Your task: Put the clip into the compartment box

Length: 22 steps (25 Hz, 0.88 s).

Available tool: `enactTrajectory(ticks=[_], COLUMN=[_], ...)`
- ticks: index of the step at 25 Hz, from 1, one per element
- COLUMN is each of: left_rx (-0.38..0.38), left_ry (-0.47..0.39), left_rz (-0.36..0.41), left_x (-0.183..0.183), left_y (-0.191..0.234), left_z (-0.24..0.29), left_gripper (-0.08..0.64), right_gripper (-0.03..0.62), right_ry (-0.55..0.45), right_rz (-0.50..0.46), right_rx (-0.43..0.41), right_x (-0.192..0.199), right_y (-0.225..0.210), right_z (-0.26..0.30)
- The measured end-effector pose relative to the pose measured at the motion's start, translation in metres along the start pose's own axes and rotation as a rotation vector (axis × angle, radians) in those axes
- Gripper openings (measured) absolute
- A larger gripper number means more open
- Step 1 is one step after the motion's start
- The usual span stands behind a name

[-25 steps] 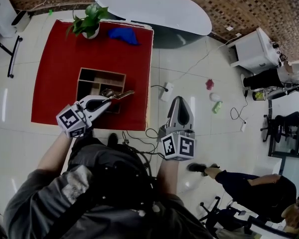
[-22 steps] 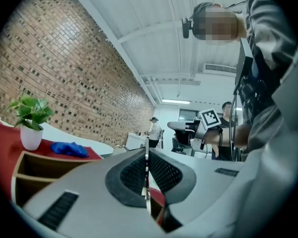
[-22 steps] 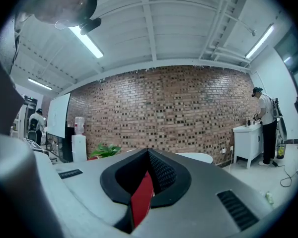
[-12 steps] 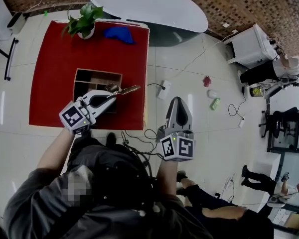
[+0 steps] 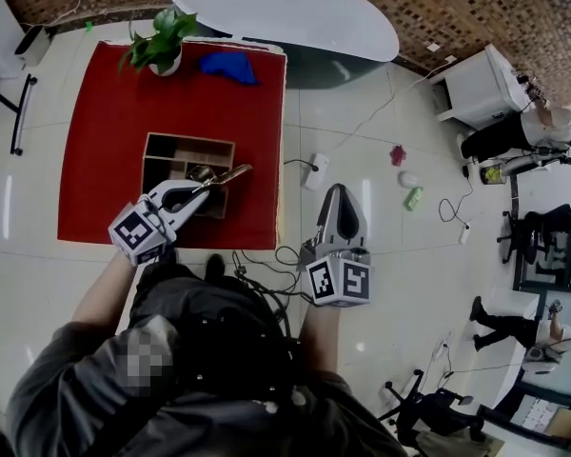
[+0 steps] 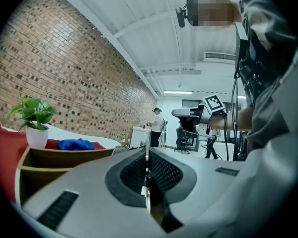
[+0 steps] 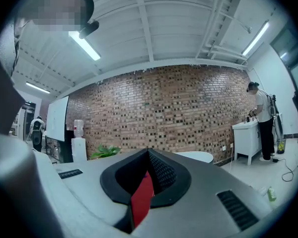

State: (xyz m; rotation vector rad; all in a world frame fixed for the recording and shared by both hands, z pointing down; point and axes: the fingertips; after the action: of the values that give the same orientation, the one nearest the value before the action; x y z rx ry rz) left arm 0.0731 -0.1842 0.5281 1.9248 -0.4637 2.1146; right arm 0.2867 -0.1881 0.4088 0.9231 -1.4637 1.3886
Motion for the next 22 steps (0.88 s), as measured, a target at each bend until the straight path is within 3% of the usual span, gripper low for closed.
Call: enactTrajectory(ticks=[9, 13, 18, 22], left_rx=[0.029, 0.027, 0.018, -0.044], left_ry=[0.033, 0.007, -0.014, -0.038], left_rz=[-0.002, -0.035, -0.014, 0.017], left_x=[0.002, -0.004, -0.019, -0.031], left_y=[-0.011, -0.013, -0.014, 0.001], left_z=[-0.002, -0.004, -0.007, -0.017], left_gripper=[0.075, 0.178, 0.183, 0.183], right_gripper=[0.012, 0.012, 0.012, 0.012], right_ry=[-0.008, -0.012, -0.013, -0.023], right_rz=[0.006, 0.009, 0.012, 0.014], right_rx=[-0.001, -0.004, -0.010, -0.017], right_x=[-0.002, -0.001, 0.000, -0.001], right_y=[0.005, 0.006, 0.010, 0.015], right_z=[-0.003, -0.002, -0.005, -0.004])
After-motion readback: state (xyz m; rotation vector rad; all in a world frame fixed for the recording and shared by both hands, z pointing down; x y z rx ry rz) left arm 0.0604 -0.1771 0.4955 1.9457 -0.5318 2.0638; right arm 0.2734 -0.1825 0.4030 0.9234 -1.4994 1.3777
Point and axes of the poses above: the fingertips, and each gripper's own axes: z forward along the fingers, y to its left, x out of its underside, and after that the axes turned 14 degrees about z, right-handed
